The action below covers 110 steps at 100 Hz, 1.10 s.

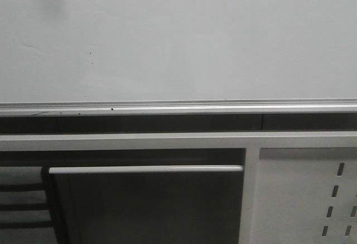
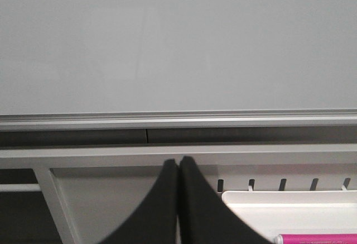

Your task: Write number 1 on whiteboard

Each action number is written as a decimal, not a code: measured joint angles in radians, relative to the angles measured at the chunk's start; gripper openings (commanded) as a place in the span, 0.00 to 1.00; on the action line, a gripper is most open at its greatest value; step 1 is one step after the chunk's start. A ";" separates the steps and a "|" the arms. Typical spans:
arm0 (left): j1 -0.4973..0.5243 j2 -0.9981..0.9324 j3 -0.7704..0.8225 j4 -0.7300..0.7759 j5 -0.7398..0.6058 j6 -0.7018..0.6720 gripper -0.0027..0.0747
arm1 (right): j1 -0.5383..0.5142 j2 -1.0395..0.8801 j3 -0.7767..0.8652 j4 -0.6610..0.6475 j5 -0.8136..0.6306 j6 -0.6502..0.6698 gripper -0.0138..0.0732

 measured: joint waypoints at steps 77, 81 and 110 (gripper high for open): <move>0.000 0.000 0.000 0.000 0.000 0.000 0.01 | 0.000 0.000 0.000 0.000 0.000 0.000 0.08; 0.000 0.000 0.000 0.000 0.000 0.000 0.01 | 0.000 0.000 0.000 0.000 0.000 0.000 0.08; 0.000 0.000 0.000 -0.016 0.000 0.000 0.01 | 0.000 0.000 0.000 0.000 0.000 0.000 0.08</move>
